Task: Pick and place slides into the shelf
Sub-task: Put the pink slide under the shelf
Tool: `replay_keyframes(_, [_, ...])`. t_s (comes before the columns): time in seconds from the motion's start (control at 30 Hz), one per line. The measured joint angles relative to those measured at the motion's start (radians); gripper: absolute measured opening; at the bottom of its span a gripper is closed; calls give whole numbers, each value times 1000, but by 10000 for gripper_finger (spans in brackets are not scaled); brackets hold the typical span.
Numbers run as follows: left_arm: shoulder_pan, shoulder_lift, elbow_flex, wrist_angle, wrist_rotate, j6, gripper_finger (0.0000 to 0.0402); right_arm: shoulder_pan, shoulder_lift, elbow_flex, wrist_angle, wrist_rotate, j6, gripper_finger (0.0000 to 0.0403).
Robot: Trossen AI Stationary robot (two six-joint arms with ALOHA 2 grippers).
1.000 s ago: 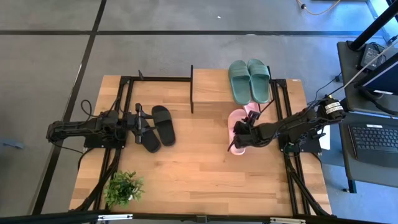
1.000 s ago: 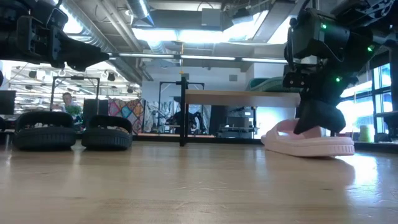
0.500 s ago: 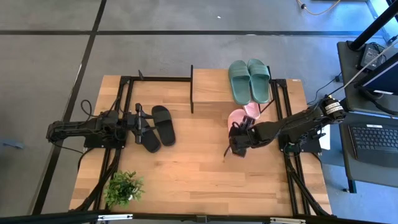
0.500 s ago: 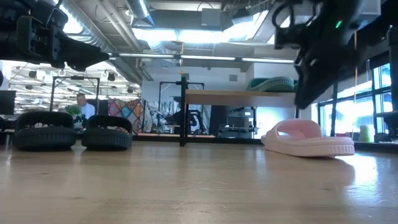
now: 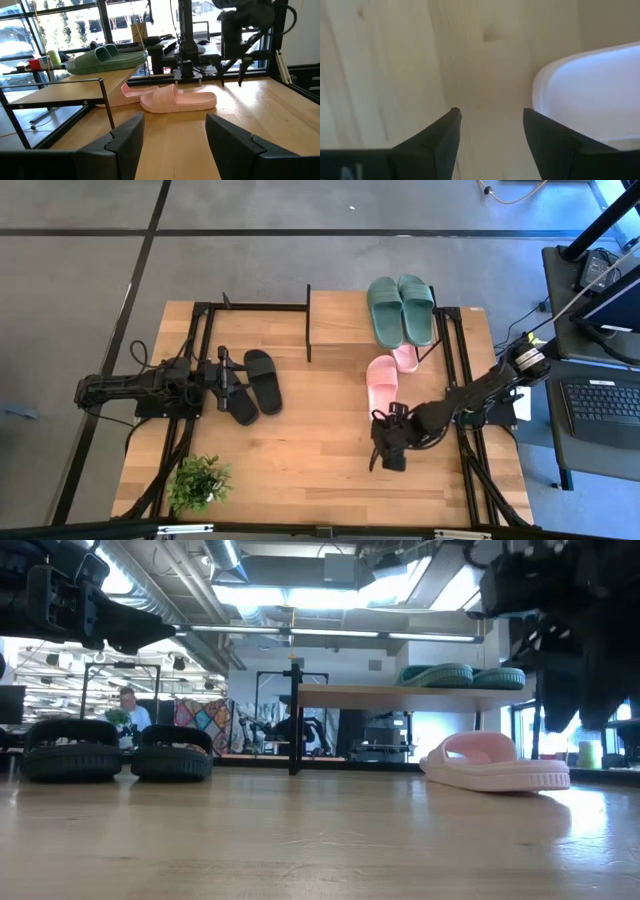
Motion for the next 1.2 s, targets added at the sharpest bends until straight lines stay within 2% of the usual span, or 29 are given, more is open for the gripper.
replay_keyframes(0.23, [0,0,0,0,1,-1,204,-3,134,0,16,-53,-4,215])
replay_keyframes(0.37, [0,0,0,0,4,-1,204,-3,158,-1,7,-49,-5,215])
replay_keyframes(0.63, [0,0,0,0,5,-1,204,-31,158,-10,-59,89,-16,215])
replay_keyframes(0.8, [0,0,0,0,5,-1,204,-86,155,-70,-25,106,-45,215])
replay_keyframes(1.07, [0,0,0,0,5,-1,204,-204,137,-136,55,49,-183,215])
replay_keyframes(1.2, [0,0,0,0,4,1,204,-268,116,-144,98,125,-285,215])
